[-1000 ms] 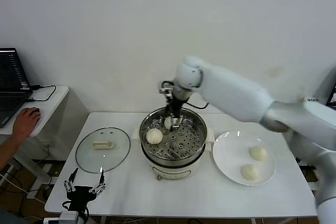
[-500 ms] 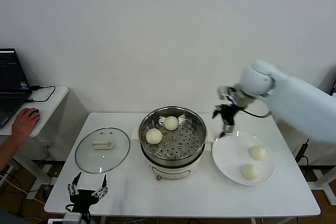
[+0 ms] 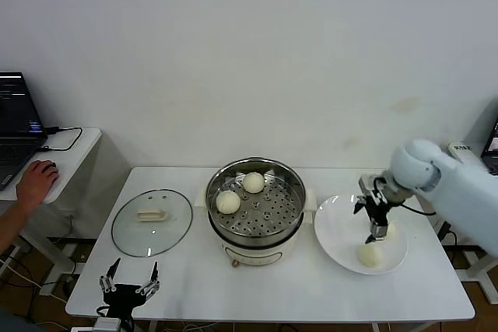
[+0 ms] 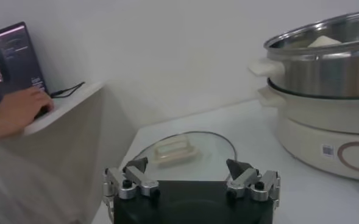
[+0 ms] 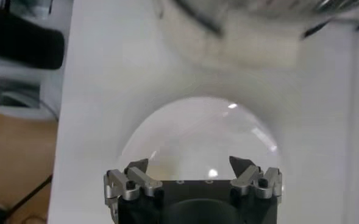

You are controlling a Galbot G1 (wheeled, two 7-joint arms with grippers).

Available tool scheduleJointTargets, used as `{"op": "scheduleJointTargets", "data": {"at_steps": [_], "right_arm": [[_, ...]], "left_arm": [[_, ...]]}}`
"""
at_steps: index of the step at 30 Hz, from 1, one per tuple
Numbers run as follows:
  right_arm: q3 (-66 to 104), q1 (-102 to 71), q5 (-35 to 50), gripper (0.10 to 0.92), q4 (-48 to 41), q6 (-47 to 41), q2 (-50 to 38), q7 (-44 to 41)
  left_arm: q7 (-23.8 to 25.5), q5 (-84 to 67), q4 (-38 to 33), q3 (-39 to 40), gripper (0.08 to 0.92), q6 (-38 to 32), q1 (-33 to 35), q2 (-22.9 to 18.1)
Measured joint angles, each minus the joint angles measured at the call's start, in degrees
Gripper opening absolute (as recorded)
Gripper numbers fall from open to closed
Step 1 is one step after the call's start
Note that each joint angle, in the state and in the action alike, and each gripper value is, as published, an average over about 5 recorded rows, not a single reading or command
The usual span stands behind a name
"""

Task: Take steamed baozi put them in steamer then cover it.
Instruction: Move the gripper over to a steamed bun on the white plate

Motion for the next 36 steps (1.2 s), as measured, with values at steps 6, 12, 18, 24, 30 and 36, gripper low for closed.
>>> {"op": "scheduleJointTargets", "data": {"at_steps": [6, 12, 18, 24, 30, 36], "right_arm": [[1.51, -3.61, -2.89, 0.823, -2.56, 0.6, 1.21, 0.67], [2.3, -5.82, -4.56, 0.823, -4.71, 1.03, 2.32, 0.93], [3.23, -7.93, -5.76, 0.823, -6.84, 1.13, 3.49, 1.91], [3.75, -9.38, -6.87, 0.823, -8.54, 1.43, 4.43, 2.27], [3.94, -10.1, -7.49, 0.823, -9.43, 1.58, 4.7, 2.4], [4.14, -10.83, -7.86, 0.823, -9.72, 1.64, 4.49, 2.36]], "left_arm": [[0.01, -0.08, 0.9, -0.26, 0.823, 0.0, -0.12, 0.29], [0.11, -0.07, 1.92, -0.39, 0.823, 0.03, -0.77, 0.45], [0.24, 0.01, 2.87, -0.35, 0.823, 0.11, -1.3, 0.56], [0.23, 0.11, 3.77, -0.2, 0.823, 0.13, -1.77, 0.61], [0.24, 0.26, 4.4, 0.22, 0.823, 0.12, -2.15, 0.51], [0.24, 0.27, 4.8, 0.27, 0.823, 0.12, -2.28, 0.55]]}}
